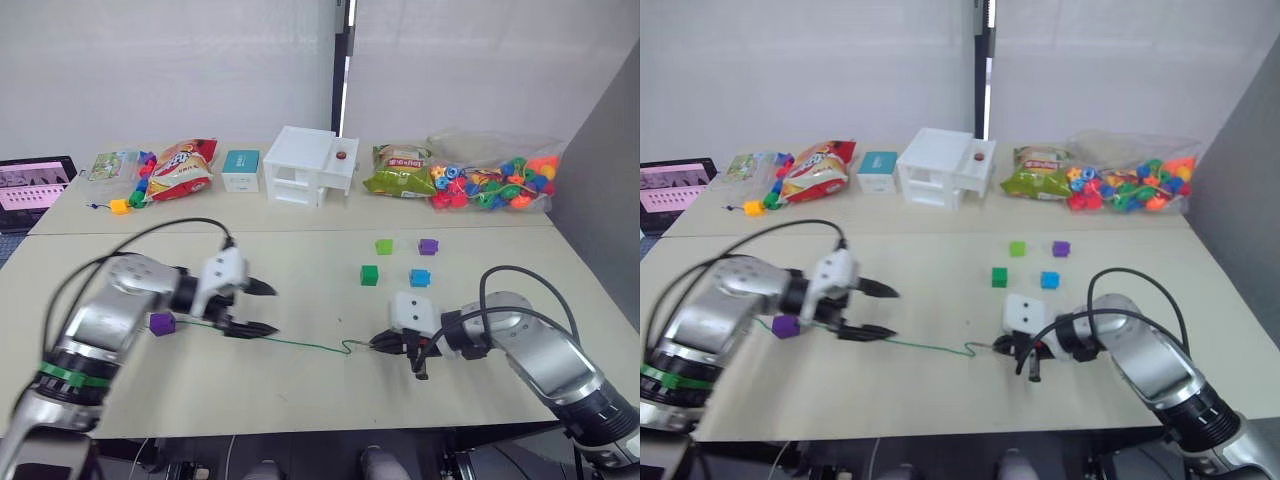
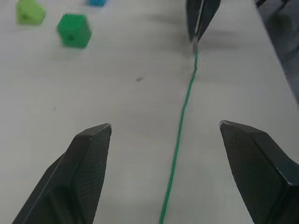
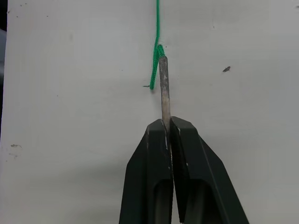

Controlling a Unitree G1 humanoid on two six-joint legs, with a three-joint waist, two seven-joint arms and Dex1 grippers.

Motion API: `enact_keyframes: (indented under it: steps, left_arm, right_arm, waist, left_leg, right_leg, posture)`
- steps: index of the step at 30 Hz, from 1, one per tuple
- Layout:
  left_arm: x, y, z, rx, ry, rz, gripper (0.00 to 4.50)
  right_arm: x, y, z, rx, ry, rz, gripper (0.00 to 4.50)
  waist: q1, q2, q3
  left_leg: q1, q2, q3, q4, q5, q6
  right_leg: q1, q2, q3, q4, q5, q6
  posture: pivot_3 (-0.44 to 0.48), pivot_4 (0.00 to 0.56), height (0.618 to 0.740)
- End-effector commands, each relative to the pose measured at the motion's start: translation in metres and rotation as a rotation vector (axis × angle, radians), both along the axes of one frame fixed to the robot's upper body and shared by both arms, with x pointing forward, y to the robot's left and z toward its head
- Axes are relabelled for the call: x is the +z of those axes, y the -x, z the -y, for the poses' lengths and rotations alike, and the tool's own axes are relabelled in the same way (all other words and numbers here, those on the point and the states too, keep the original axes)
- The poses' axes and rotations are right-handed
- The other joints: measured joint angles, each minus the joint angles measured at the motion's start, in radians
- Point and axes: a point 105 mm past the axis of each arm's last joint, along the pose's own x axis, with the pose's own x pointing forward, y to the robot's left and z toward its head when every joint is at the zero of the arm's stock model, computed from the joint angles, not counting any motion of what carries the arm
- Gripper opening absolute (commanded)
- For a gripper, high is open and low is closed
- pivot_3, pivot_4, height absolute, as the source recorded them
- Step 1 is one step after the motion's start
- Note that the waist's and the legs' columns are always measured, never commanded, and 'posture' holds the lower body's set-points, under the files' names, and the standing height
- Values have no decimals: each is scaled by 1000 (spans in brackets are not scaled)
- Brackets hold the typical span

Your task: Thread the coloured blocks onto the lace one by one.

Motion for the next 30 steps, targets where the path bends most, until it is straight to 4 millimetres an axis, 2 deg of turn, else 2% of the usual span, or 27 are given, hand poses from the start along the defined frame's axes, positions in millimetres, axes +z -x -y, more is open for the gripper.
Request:
enact_keyframes:
  steps: [1, 5, 8, 16, 19, 28, 30]
  left_arm:
    - [-6, 2, 27, -41, 13, 54, 3880]
    - [-17, -3, 48, -60, 40, 65, 3880]
    - [-30, -4, 55, -77, 25, 64, 3880]
    - [-28, -5, 72, -98, 78, 46, 3880]
    - [-29, -5, 73, -108, 77, 42, 3120]
    - [-35, -5, 67, -109, 43, 37, 96]
    - [-34, -6, 67, -103, 44, 41, 40]
  right_arm:
    - [7, -2, -7, 17, 11, 46, 0]
    - [6, -3, -9, 16, 23, 46, 0]
    - [6, -3, -9, 13, 27, 50, 0]
    - [9, -3, -11, 3, 18, 51, 0]
    - [9, -3, -12, 1, 16, 51, 0]
    - [9, -4, -11, -7, 18, 52, 0]
    - [9, -3, -11, -6, 19, 52, 0]
  waist:
    - [2, 0, 0]
    - [5, 0, 0]
    - [5, 0, 0]
    - [7, 0, 0]
    - [7, 0, 0]
    - [7, 0, 0]
    - [7, 0, 0]
  left_leg:
    - [0, 0, 0, 0, 0, 0]
    - [0, 0, 0, 1, 0, 0]
    - [0, -1, 0, 1, 0, 0]
    - [-1, -1, 0, 1, 0, 0]
    - [-1, -1, 0, 2, 0, 0]
    - [-1, -1, 0, 2, 0, 0]
    - [-1, -1, 0, 2, 0, 0]
  right_leg:
    - [0, 0, 0, 0, 0, 0]
    - [0, 0, 0, 0, 0, 0]
    - [1, 0, 0, 0, 0, 0]
    - [0, 0, 0, 0, 0, 0]
    - [0, 0, 0, 0, 0, 0]
    - [0, 0, 0, 0, 0, 0]
    - [0, 0, 0, 0, 0, 0]
  posture:
    - [0, 150, 740]
    - [0, 150, 740]
    - [0, 150, 740]
    - [0, 150, 740]
    - [0, 150, 740]
    - [0, 150, 740]
    - [0, 150, 740]
